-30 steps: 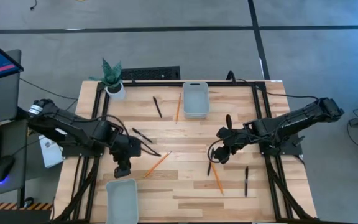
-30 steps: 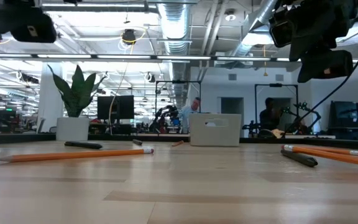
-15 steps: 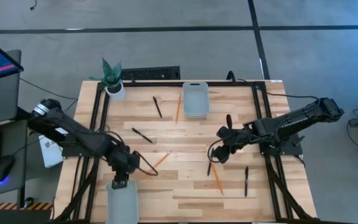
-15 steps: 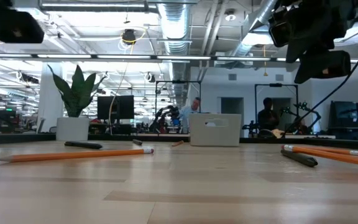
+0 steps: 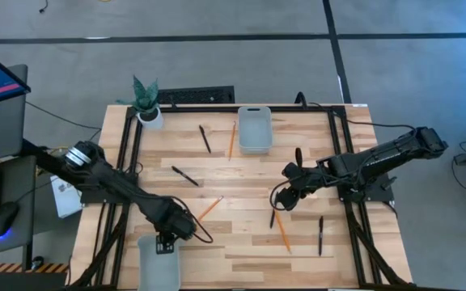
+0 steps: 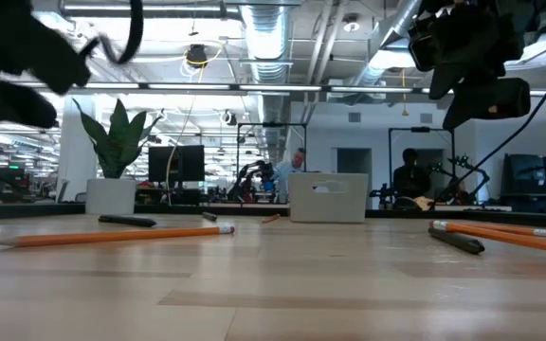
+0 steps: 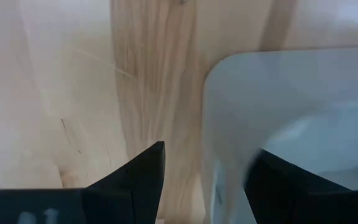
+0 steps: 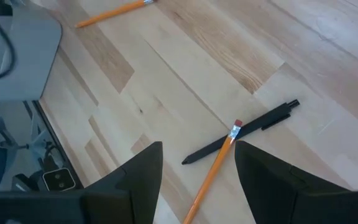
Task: Sort pens & pencils
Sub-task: Move the bottom gray bin to the top left of the table
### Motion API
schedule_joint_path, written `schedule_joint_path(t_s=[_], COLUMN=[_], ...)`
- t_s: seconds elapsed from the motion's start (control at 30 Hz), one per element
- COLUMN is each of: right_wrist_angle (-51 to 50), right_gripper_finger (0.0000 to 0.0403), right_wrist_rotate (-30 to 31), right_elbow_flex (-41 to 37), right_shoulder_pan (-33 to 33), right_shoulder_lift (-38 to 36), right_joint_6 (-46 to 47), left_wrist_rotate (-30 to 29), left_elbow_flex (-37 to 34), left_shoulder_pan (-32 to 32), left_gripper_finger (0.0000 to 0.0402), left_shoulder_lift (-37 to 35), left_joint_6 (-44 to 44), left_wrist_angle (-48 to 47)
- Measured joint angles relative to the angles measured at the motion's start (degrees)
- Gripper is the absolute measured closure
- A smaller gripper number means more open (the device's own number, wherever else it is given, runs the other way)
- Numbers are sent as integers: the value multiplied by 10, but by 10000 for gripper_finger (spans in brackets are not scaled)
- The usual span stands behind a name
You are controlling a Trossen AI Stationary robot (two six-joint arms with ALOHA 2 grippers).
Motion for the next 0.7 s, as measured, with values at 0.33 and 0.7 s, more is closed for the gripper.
schedule_joint_path(t_s=[0.33, 0.7], right_wrist_angle=[-6, -5], right_gripper_finger=[181, 181], right_wrist_rotate=[0, 0], right_elbow_flex=[0, 0], right_shoulder_pan=[0, 0], right_shoulder_lift=[0, 0], right_joint_6=[-37, -44], left_wrist_rotate=[3, -1], left_elbow_flex=[0, 0], left_shoulder_pan=[6, 18], left_gripper_finger=[214, 284], left_shoulder_lift=[13, 13], left_joint_6=[-6, -14], left_wrist_angle=[17, 27])
